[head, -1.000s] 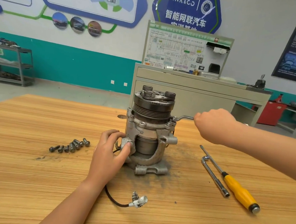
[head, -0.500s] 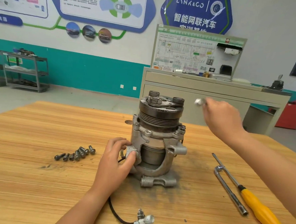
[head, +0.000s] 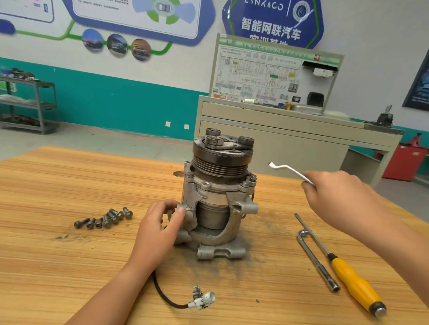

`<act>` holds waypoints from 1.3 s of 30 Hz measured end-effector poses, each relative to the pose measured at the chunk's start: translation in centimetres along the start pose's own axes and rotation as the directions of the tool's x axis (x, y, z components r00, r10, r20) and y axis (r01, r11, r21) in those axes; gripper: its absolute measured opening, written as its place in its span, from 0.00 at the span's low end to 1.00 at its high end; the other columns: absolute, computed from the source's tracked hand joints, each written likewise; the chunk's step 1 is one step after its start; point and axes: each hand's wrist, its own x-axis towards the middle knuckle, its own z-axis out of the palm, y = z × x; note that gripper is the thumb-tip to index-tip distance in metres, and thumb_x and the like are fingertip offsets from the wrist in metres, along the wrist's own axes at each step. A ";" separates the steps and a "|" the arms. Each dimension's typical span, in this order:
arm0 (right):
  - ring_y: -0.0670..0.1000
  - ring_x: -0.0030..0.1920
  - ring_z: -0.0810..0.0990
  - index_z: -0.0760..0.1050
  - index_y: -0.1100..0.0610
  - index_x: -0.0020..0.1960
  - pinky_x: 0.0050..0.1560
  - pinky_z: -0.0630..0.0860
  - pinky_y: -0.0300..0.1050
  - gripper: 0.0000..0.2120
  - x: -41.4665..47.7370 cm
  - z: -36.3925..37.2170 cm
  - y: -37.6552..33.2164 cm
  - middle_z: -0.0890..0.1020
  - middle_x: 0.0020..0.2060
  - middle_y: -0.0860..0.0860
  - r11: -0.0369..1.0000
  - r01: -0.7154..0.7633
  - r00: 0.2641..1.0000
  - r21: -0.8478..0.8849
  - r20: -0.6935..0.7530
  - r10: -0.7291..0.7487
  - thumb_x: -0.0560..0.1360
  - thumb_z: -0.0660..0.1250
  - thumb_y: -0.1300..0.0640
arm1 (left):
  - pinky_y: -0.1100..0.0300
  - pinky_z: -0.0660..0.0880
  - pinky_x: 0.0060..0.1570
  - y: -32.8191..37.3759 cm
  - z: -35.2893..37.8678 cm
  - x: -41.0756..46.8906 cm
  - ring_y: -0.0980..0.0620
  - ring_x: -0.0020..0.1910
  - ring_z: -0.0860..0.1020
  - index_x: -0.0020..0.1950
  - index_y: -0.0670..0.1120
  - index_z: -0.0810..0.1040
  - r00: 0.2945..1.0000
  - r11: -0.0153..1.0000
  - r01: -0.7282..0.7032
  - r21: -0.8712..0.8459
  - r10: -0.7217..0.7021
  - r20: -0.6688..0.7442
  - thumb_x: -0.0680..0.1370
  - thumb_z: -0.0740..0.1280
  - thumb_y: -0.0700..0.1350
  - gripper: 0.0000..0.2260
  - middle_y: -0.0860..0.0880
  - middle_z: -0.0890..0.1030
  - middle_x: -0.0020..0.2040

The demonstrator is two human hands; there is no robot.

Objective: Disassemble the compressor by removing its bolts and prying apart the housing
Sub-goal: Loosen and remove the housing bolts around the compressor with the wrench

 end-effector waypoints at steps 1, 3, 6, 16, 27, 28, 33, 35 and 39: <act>0.52 0.36 0.74 0.74 0.52 0.53 0.35 0.73 0.45 0.13 -0.1 0.0 -0.3 0.73 0.33 0.49 1.000 0.007 1.000 -0.013 0.016 -0.007 0.80 0.52 0.52 | 0.68 0.69 0.47 0.0 0.0 0.0 0.62 0.50 0.74 0.47 0.55 0.75 1.000 1.000 0.004 0.001 -0.004 0.002 0.78 0.64 0.46 0.04 0.55 0.77 0.49; 0.52 0.38 0.75 0.74 0.51 0.54 0.37 0.75 0.45 0.13 0.0 0.3 -0.9 0.74 0.35 0.49 0.999 0.031 0.999 -0.025 0.036 -0.030 0.80 0.52 0.53 | 0.71 0.68 0.46 0.0 -0.1 0.0 0.66 0.49 0.73 0.47 0.53 0.76 1.000 1.000 0.019 0.000 -0.019 0.002 0.77 0.64 0.46 0.03 0.54 0.77 0.49; 0.51 0.38 0.74 0.73 0.51 0.57 0.33 0.71 0.42 0.13 0.2 0.6 -1.8 0.74 0.37 0.49 0.995 0.069 0.995 -0.070 0.080 -0.063 0.80 0.53 0.54 | 0.77 0.66 0.41 0.1 -0.2 0.0 0.66 0.48 0.74 0.45 0.53 0.78 0.998 0.997 0.067 -0.045 -0.067 -0.006 0.77 0.65 0.45 0.04 0.54 0.78 0.48; 0.48 0.26 0.62 0.71 0.57 0.55 0.23 0.58 0.39 0.10 0.7 -1.7 -4.1 0.63 0.29 0.49 0.882 0.263 0.960 -0.391 0.194 -0.201 0.76 0.57 0.65 | 0.71 0.68 0.45 0.4 -0.1 0.0 0.57 0.52 0.77 0.52 0.47 0.80 0.991 0.987 0.132 -0.088 -0.130 0.030 0.78 0.64 0.46 0.07 0.51 0.80 0.50; 0.51 0.25 0.62 0.64 0.63 0.66 0.21 0.59 0.42 0.16 0.1 -1.7 -5.2 0.62 0.28 0.52 0.818 0.314 0.946 -0.482 0.236 -0.223 0.79 0.55 0.61 | 0.67 0.70 0.47 0.5 -0.1 -0.1 0.56 0.52 0.77 0.50 0.48 0.80 0.989 0.983 0.147 -0.106 -0.144 0.037 0.78 0.63 0.47 0.07 0.51 0.81 0.50; 0.50 0.24 0.61 0.69 0.62 0.61 0.21 0.58 0.42 0.12 0.1 -1.9 -5.4 0.62 0.28 0.51 0.819 0.315 0.944 -0.480 0.245 -0.220 0.78 0.56 0.61 | 0.68 0.69 0.46 0.4 -0.1 -0.1 0.57 0.52 0.77 0.50 0.49 0.79 0.989 0.984 0.146 -0.107 -0.143 0.036 0.78 0.63 0.47 0.06 0.52 0.81 0.49; 0.52 0.35 0.74 0.69 0.61 0.64 0.26 0.63 0.39 0.16 -0.5 -2.0 -6.1 0.69 0.33 0.51 0.865 0.278 0.951 -0.417 0.244 -0.189 0.77 0.58 0.66 | 0.67 0.70 0.47 0.3 -0.1 -0.1 0.56 0.52 0.77 0.51 0.49 0.79 0.989 0.985 0.144 -0.090 -0.141 0.041 0.78 0.63 0.48 0.07 0.52 0.81 0.50; 0.56 0.44 0.78 0.68 0.62 0.65 0.31 0.66 0.41 0.17 -0.5 -1.9 -6.3 0.72 0.37 0.52 0.861 0.292 0.946 -0.415 0.259 -0.196 0.76 0.58 0.67 | 0.64 0.70 0.48 0.3 -0.1 0.0 0.56 0.52 0.77 0.51 0.49 0.79 0.990 0.986 0.141 -0.088 -0.137 0.043 0.78 0.63 0.48 0.07 0.52 0.81 0.50; 0.52 0.29 0.65 0.69 0.57 0.46 0.22 0.59 0.42 0.06 0.1 -2.7 -6.2 0.63 0.29 0.50 0.820 0.330 0.937 -0.468 0.268 -0.224 0.75 0.59 0.68 | 0.62 0.70 0.49 0.3 -0.1 -0.1 0.55 0.53 0.77 0.51 0.49 0.79 0.990 0.986 0.139 -0.086 -0.136 0.047 0.79 0.62 0.48 0.07 0.52 0.81 0.50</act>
